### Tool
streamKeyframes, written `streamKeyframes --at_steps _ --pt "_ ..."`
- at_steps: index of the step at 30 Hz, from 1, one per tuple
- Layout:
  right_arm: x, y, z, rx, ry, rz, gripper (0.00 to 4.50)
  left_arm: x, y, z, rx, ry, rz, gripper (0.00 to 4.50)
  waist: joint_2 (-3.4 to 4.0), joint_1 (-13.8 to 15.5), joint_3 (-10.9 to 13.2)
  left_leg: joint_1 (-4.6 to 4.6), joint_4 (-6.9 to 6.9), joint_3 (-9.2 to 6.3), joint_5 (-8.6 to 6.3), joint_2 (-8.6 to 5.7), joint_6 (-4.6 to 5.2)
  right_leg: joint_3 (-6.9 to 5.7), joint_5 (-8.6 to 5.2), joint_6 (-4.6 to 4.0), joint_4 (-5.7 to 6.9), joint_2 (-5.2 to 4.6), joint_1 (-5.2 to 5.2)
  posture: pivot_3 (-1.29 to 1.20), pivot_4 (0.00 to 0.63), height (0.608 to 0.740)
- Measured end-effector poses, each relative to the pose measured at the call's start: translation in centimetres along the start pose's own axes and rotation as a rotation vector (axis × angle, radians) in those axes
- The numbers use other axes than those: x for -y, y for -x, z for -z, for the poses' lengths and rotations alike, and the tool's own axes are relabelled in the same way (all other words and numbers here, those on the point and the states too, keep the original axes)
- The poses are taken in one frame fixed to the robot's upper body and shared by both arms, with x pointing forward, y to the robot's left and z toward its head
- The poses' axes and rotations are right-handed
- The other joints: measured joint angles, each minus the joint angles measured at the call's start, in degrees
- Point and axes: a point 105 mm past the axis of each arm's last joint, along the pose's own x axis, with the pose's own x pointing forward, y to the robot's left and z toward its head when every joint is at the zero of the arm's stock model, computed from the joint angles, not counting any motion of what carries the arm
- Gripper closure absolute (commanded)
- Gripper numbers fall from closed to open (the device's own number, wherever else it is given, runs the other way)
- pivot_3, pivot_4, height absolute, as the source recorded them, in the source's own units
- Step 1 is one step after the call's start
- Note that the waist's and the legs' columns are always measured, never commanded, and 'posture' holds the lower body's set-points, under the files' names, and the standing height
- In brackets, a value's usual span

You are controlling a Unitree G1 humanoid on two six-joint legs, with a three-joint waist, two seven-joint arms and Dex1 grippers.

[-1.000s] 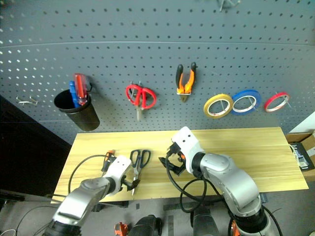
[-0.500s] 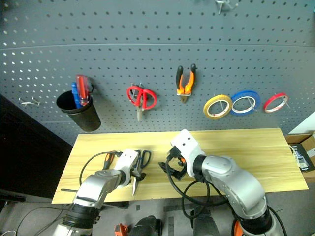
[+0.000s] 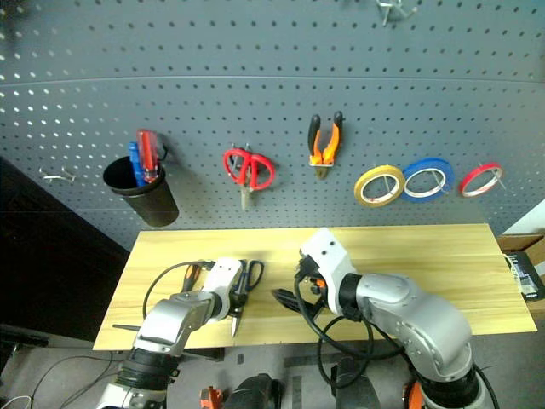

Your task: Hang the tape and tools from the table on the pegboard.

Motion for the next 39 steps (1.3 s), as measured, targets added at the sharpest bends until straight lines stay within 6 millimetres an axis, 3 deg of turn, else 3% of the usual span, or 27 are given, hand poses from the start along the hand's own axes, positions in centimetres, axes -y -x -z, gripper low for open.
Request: streamKeyframes --at_steps 6,13,19,27,31,39 --pt "0.2 0.2 0.2 -0.011 0.002 0.012 0.0 0.5 0.1 0.0 0.023 -0.009 0.075 3.74 0.0 -0.04 0.0 0.0 -0.01 -0.01 0.0 0.01 0.0 -0.01 0.0 0.0 -0.01 0.0 0.0 -0.12 0.247 0.74" --pt "0.3 0.3 0.1 0.002 -0.004 0.035 0.0 0.1 1.1 1.6 0.05 -0.077 0.119 3.85 -0.02 -0.65 0.01 -0.05 -0.15 -0.01 0.04 0.05 -0.09 0.01 0.0 0.0 -0.19 -0.02 -0.07 -0.11 0.245 0.74" --pt "1.4 1.9 0.0 0.04 0.021 0.116 0.0 -1.1 2.9 3.0 0.145 -0.127 0.128 3.86 -0.05 -0.93 0.09 -0.2 -0.27 -0.11 0.03 0.05 -0.09 0.04 0.0 0.0 -0.39 -0.07 -0.12 -0.1 0.239 0.74" --pt "1.5 3.7 -0.4 0.092 0.09 0.135 0.0 -1.1 6.6 0.1 0.449 -0.283 0.165 3.94 -0.07 -0.34 0.09 -0.23 -0.58 -0.15 0.03 0.06 -0.09 -0.03 0.01 0.01 -0.89 -0.12 -0.01 -0.08 0.227 0.74" --pt "1.9 4.4 -1.0 0.123 0.142 0.152 0.0 -1.7 8.6 -1.8 0.615 -0.387 0.104 3.94 -0.08 0.04 0.08 -0.22 -0.9 -0.09 0.05 0.07 -0.1 -0.03 0.01 0.01 -1.02 -0.13 -0.11 -0.07 0.222 0.74" --pt "1.8 5.9 -2.6 0.212 0.163 0.098 0.0 -0.7 12.6 -5.7 0.911 -0.571 0.024 3.94 -0.11 0.94 0.06 -0.26 -0.95 -0.04 0.05 0.06 -0.08 -0.09 0.02 0.02 -1.12 -0.13 -0.12 -0.04 0.203 0.74"
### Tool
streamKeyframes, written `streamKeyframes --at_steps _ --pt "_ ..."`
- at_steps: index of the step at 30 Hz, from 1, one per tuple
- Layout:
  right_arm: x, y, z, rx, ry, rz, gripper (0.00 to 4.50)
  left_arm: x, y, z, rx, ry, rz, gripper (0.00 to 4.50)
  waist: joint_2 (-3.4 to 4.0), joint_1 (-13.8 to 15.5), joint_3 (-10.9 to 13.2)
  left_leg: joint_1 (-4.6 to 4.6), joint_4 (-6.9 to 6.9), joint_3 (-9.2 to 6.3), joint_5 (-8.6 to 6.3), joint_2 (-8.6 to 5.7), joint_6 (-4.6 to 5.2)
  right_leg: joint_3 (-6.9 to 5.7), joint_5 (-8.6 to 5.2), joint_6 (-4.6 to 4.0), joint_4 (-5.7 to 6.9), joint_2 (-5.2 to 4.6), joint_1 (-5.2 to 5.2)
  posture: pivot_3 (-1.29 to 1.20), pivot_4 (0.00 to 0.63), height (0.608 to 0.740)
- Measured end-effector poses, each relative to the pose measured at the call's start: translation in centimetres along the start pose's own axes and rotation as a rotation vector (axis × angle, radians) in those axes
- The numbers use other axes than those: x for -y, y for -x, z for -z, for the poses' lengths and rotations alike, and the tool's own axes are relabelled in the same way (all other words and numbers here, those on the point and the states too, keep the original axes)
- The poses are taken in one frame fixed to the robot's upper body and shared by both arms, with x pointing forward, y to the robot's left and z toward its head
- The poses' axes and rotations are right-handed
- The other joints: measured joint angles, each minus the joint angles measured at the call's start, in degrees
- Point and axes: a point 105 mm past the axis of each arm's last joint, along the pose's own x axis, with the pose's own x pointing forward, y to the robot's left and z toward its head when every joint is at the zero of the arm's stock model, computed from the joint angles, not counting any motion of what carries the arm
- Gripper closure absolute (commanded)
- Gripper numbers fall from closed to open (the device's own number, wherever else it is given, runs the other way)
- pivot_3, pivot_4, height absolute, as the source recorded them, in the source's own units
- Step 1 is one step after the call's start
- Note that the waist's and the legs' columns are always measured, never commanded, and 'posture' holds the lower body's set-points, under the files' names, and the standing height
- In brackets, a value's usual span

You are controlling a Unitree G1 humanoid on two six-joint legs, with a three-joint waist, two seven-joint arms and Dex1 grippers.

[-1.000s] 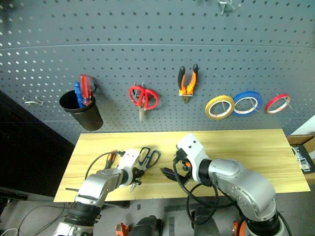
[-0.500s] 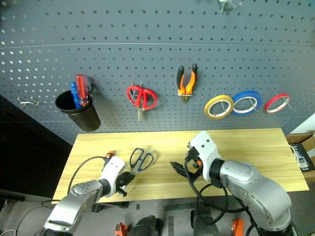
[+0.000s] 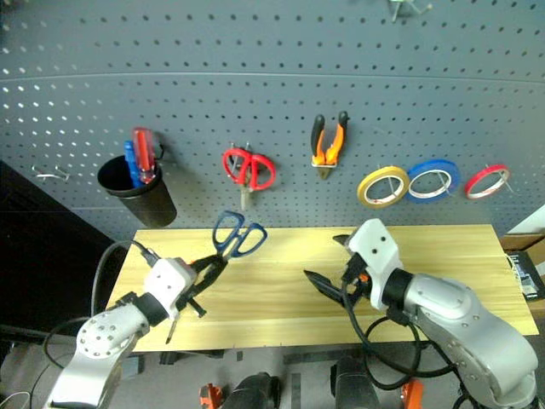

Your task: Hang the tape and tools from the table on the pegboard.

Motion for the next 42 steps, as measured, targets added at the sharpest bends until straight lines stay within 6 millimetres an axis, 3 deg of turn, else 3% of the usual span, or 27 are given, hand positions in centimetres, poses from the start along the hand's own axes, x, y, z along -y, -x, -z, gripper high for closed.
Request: streamKeyframes --at_steps 4,12,21,30,32,38,40,42 --pt "-0.2 0.3 -0.1 -0.014 0.008 -0.034 0.0 -1.1 -1.2 -2.4 0.099 -0.018 -0.065 3.94 -0.06 0.4 -0.06 0.04 0.01 0.04 0.01 -0.01 0.01 -0.15 0.0 0.0 0.07 0.02 0.01 -0.04 0.193 0.74" --pt "-0.1 0.1 -0.7 0.009 0.032 -0.03 0.0 -2.0 -2.6 -4.1 0.172 -0.029 -0.108 3.94 -0.15 0.58 -0.12 0.04 0.06 0.09 0.01 -0.01 0.0 -0.13 0.0 0.01 0.14 0.05 0.0 -0.05 0.189 0.74" --pt "0.3 -0.2 -1.7 0.037 0.069 -0.012 0.0 -2.9 -5.0 -3.6 0.174 0.022 -0.143 3.94 -0.21 0.8 -0.16 0.04 0.13 0.1 0.02 -0.02 -0.01 -0.13 0.01 0.01 0.21 0.08 -0.03 -0.06 0.195 0.74" --pt "-0.2 -1.0 -4.8 0.135 0.137 -0.036 0.0 -1.4 -6.5 -2.5 0.145 0.084 -0.077 3.94 -0.22 0.68 -0.17 0.05 0.16 0.12 0.02 -0.02 -0.01 -0.11 0.01 0.0 0.23 0.08 -0.05 -0.08 0.195 0.74" --pt "-0.3 -1.2 -5.0 0.14 0.145 -0.041 0.0 -1.2 -6.5 -2.3 0.139 0.106 -0.068 3.23 -0.24 0.67 -0.19 0.05 0.17 0.1 0.02 -0.01 -0.01 -0.12 0.01 0.0 0.23 0.07 -0.04 -0.08 0.195 0.74" --pt "-0.6 -1.5 -4.7 0.128 0.138 -0.05 0.0 -0.9 -6.7 -1.6 0.106 0.169 -0.054 1.66 -0.25 0.69 -0.21 0.04 0.24 0.1 0.02 -0.01 -0.01 -0.12 0.01 0.0 0.27 0.07 -0.04 -0.08 0.195 0.74" --pt "-0.7 -1.6 -4.1 0.107 0.12 -0.047 0.0 -0.6 -6.3 -0.8 0.062 0.179 -0.051 1.09 -0.26 0.6 -0.25 0.05 0.23 0.11 0.02 -0.01 -0.01 -0.11 0.01 0.0 0.29 0.07 -0.04 -0.07 0.197 0.74" --pt "-0.9 -1.9 -2.9 0.068 0.094 -0.046 0.0 -0.1 -5.3 1.3 -0.049 0.187 -0.052 0.5 -0.27 0.14 -0.3 0.06 0.2 0.12 0.02 -0.01 -0.01 -0.08 0.01 0.0 0.31 0.07 -0.05 -0.06 0.2 0.74"
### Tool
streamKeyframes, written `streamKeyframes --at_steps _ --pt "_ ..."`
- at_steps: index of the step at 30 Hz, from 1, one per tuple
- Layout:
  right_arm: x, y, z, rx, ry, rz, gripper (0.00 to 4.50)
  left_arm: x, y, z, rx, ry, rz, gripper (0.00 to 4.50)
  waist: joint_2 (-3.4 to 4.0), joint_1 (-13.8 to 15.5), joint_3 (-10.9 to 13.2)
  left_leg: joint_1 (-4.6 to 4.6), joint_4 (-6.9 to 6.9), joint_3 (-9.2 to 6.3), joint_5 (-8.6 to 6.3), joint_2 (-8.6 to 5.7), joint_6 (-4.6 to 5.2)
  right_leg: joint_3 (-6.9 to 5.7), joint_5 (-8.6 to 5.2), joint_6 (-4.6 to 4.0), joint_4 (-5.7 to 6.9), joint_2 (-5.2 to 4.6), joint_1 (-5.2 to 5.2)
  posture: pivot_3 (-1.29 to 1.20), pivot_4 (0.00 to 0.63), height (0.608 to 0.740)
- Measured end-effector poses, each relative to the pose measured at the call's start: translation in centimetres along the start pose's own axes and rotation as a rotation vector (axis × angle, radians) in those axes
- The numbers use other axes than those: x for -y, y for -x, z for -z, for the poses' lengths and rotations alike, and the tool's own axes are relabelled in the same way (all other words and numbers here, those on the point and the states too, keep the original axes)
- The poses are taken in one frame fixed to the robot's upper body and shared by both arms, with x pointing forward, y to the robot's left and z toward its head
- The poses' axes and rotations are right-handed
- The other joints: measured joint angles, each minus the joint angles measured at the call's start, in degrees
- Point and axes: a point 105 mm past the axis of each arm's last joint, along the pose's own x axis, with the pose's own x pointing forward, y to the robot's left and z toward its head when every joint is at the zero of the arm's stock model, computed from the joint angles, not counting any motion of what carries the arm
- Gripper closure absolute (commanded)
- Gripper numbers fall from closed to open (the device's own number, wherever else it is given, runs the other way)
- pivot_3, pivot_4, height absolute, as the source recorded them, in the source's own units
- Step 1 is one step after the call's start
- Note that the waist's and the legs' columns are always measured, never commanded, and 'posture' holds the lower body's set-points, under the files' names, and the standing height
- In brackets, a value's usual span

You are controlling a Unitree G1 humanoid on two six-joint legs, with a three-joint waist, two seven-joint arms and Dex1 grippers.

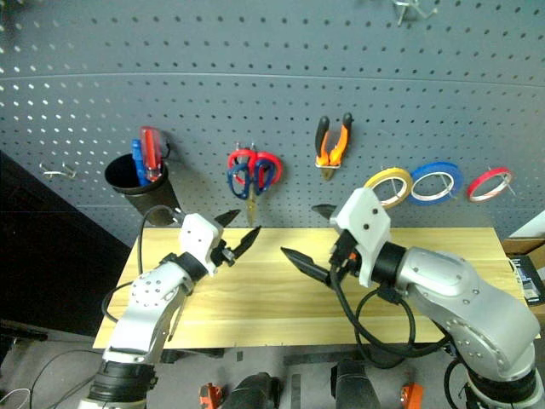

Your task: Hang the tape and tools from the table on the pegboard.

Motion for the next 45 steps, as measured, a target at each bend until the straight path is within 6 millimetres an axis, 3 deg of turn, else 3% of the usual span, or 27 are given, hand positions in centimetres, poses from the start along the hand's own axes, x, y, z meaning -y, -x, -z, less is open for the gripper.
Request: streamKeyframes --at_steps 5,10,14,19,24,29,32,41,45 --pt "-0.1 -1.3 3.5 -0.107 -0.1 0.075 0.0 -1.0 5.1 7.1 -0.331 0.075 -0.078 0.5 -0.11 -0.86 -0.1 0.07 -0.02 0.02 0.0 0.05 0.0 0.03 0.0 -0.01 0.09 0.02 -0.04 -0.02 0.21 0.74" --pt "-1.5 -2.7 4.2 -0.128 -0.17 0.046 0.0 -4.3 7.4 7.9 -0.415 0.024 -0.149 0.5 -0.1 0.54 -0.12 0.12 0.02 -0.11 0.02 0.02 -0.02 -0.09 0.04 -0.07 0.06 0.01 0.1 0.01 0.215 0.74" --pt "-2.5 -3.6 4.0 -0.146 -0.187 -0.017 0.0 -6.5 8.5 10.6 -0.57 0.079 -0.214 0.5 -0.12 1.0 -0.13 0.1 0.06 -0.17 0.02 0.0 -0.01 -0.19 0.05 -0.06 0.04 0.06 0.11 0.01 0.22 0.74" --pt "-2.7 -5.0 3.5 -0.165 -0.176 -0.068 0.0 -6.9 7.4 12.6 -0.707 0.192 -0.202 0.5 -0.14 0.91 -0.14 0.09 0.06 -0.17 0.02 -0.03 -0.02 -0.21 0.05 -0.06 0.04 0.2 0.08 0.0 0.223 0.74" --pt "-2.9 -5.6 3.0 -0.173 -0.134 -0.108 0.0 -6.7 4.9 12.3 -0.714 0.221 -0.147 0.5 -0.16 0.74 -0.15 0.04 0.04 -0.17 0.01 -0.01 -0.03 -0.23 0.05 -0.07 0.04 0.03 0.0 -0.02 0.23 0.74" --pt "-3.3 -5.5 3.1 -0.191 -0.111 -0.153 0.0 -6.3 5.3 13.8 -0.819 0.269 -0.14 0.5 -0.16 -0.23 -0.15 0.03 -0.03 -0.11 0.01 -0.02 -0.03 -0.23 0.05 -0.07 0.06 -0.03 -0.12 -0.03 0.231 0.74" --pt "-3.4 -5.4 3.0 -0.197 -0.094 -0.173 0.0 -6.5 5.6 14.1 -0.856 0.313 -0.173 1.1 -0.16 -0.41 -0.15 0.07 -0.01 -0.11 0.02 -0.01 -0.03 -0.24 0.05 -0.07 0.11 -0.06 -0.1 -0.03 0.232 0.74" --pt "-3.0 -5.3 3.0 -0.209 -0.065 -0.164 0.0 -6.1 5.8 14.2 -0.872 0.362 -0.197 3.82 -0.11 -0.54 -0.19 0.13 0.01 -0.1 0.02 -0.02 -0.03 -0.23 0.05 -0.07 0.16 -0.12 -0.07 -0.04 0.229 0.74" --pt "-2.9 -4.9 3.4 -0.221 -0.058 -0.163 0.0 -5.3 7.0 14.4 -0.872 0.343 -0.202 3.92 -0.1 -0.69 -0.19 0.13 -0.08 -0.08 0.02 -0.02 -0.03 -0.2 0.05 -0.07 0.08 -0.15 -0.09 -0.04 0.229 0.74"
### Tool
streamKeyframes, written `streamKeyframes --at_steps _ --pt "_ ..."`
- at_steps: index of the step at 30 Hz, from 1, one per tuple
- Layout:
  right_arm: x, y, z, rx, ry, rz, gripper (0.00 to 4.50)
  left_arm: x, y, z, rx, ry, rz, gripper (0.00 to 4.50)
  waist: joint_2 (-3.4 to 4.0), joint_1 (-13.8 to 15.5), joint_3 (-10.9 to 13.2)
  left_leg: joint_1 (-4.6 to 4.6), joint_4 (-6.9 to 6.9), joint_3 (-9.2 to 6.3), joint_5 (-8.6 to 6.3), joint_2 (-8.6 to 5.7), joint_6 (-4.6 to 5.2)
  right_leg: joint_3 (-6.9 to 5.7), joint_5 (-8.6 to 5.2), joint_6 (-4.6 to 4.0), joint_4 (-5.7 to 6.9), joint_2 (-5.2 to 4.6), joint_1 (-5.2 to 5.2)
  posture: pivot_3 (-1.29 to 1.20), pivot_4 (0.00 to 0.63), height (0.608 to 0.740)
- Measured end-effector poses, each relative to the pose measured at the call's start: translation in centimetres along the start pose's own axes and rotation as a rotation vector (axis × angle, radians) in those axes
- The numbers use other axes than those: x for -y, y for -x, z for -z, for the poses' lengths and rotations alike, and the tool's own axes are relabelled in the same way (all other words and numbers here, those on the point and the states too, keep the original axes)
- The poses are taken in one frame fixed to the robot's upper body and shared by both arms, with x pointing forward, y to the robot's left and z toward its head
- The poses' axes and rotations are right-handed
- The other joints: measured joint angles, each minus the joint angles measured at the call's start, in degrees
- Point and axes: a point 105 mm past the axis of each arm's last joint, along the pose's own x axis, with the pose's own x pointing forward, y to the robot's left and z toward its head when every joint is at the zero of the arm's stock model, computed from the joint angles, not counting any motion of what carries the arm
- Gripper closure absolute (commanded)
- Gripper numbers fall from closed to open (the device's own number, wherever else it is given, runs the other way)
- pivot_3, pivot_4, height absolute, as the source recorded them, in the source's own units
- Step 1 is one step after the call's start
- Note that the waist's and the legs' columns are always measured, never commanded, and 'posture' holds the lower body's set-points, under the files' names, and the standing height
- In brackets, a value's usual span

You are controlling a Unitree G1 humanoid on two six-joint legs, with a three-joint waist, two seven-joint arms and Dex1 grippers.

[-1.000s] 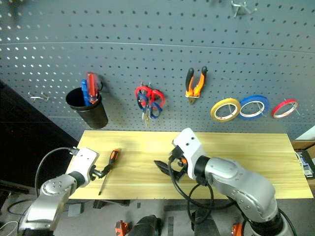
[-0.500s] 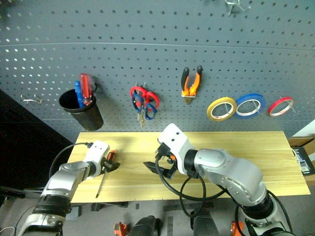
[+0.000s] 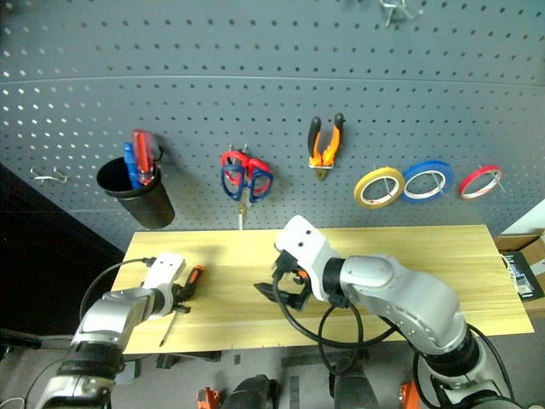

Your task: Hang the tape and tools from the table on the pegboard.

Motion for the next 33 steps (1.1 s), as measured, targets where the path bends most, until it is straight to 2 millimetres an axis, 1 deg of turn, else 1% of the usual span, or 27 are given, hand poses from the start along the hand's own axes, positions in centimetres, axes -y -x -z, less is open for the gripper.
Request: streamKeyframes --at_steps 3,7,9,11,15,18,21,23,25,27,28,30,33 --pt "0.2 0.2 0.0 0.01 0.016 0.011 0.0 0.0 0.5 1.0 0.005 0.007 -0.021 3.92 0.03 0.04 -0.03 0.0 0.0 0.01 0.0 0.0 0.0 0.01 0.0 0.0 -0.01 -0.01 0.0 -0.02 0.219 0.74" --pt "1.3 1.0 -0.6 0.073 0.081 0.086 0.0 0.3 1.2 2.2 0.055 0.022 -0.043 3.92 0.02 0.49 -0.03 -0.02 -0.01 -0.02 0.0 0.0 0.0 -0.04 0.0 0.0 -0.04 -0.03 0.0 0.0 0.212 0.74" --pt "1.4 1.7 -1.1 0.144 0.092 0.093 0.0 1.0 1.9 2.0 0.122 0.017 -0.046 3.92 0.0 1.14 -0.04 -0.07 -0.03 -0.02 0.0 0.0 -0.01 -0.04 0.0 0.0 -0.1 -0.06 0.0 0.0 0.206 0.74" --pt "1.3 2.3 -1.5 0.182 0.118 0.088 0.0 1.7 2.7 1.4 0.193 -0.009 -0.049 3.92 0.0 1.55 -0.05 -0.08 -0.03 -0.01 0.0 -0.02 -0.01 -0.02 0.0 0.0 -0.14 -0.09 0.01 0.0 0.205 0.74" --pt "0.6 3.2 -2.4 0.245 0.119 0.012 0.0 3.0 4.9 -1.7 0.433 -0.015 -0.072 3.92 -0.08 1.85 -0.1 -0.06 -0.02 -0.05 0.0 0.0 -0.01 -0.02 0.0 0.0 -0.14 -0.1 0.09 0.02 0.19 0.74" --pt "0.1 3.5 -3.1 0.28 0.13 -0.037 0.0 3.5 6.3 -3.5 0.562 -0.063 -0.081 3.92 -0.1 1.91 -0.21 -0.03 -0.02 -0.02 0.0 -0.01 -0.01 -0.08 0.0 0.0 -0.12 -0.1 0.1 0.03 0.178 0.74" --pt "0.3 3.9 -3.8 0.301 0.159 -0.051 0.0 3.7 7.6 -5.1 0.661 -0.119 -0.117 3.92 -0.14 1.9 -0.27 -0.04 0.0 0.0 0.0 -0.01 -0.01 -0.18 0.0 0.0 -0.12 -0.1 0.09 0.04 0.165 0.74" --pt "0.6 4.2 -4.3 0.309 0.187 -0.05 0.0 3.9 9.0 -6.7 0.753 -0.161 -0.15 3.92 -0.17 2.13 -0.43 -0.05 -0.01 -0.03 0.0 -0.01 -0.01 -0.27 0.0 0.0 -0.13 -0.11 0.09 0.06 0.153 0.74" --pt "1.1 4.6 -4.6 0.315 0.202 -0.047 0.0 4.2 10.2 -8.6 0.842 -0.187 -0.164 3.92 -0.16 2.57 -0.72 -0.06 -0.02 -0.03 0.0 -0.01 -0.01 -0.57 0.01 -0.02 -0.13 -0.22 0.09 0.08 0.142 0.74" --pt "1.7 4.8 -4.5 0.302 0.212 -0.041 0.0 4.6 11.8 -11.0 0.951 -0.206 -0.175 3.92 -0.28 3.31 -1.07 -0.06 0.0 -0.03 0.0 -0.01 -0.01 -0.83 0.05 -0.07 -0.13 -0.27 0.1 0.1 0.129 0.74" --pt "2.1 4.9 -4.5 0.299 0.215 -0.04 0.0 4.8 12.8 -12.5 1.017 -0.207 -0.183 3.92 -0.36 3.66 -1.3 -0.06 0.02 -0.03 0.0 -0.01 -0.02 -0.87 0.05 -0.08 -0.12 -0.26 0.11 0.1 0.124 0.74" --pt "2.5 5.1 -4.8 0.304 0.227 -0.041 0.0 4.7 14.4 -15.2 1.119 -0.191 -0.21 3.92 -0.39 4.3 -1.64 -0.06 0.1 -0.04 0.01 -0.02 -0.02 -0.92 0.07 -0.1 -0.1 -0.22 0.14 0.11 0.117 0.74" --pt "3.0 5.2 -5.1 0.31 0.245 -0.045 0.0 4.6 16.4 -18.2 1.219 -0.147 -0.231 3.92 -0.51 4.64 -2.32 -0.06 0.16 -0.03 0.0 -0.07 -0.02 -0.96 0.07 -0.1 -0.08 -0.19 0.16 0.12 0.103 0.74"
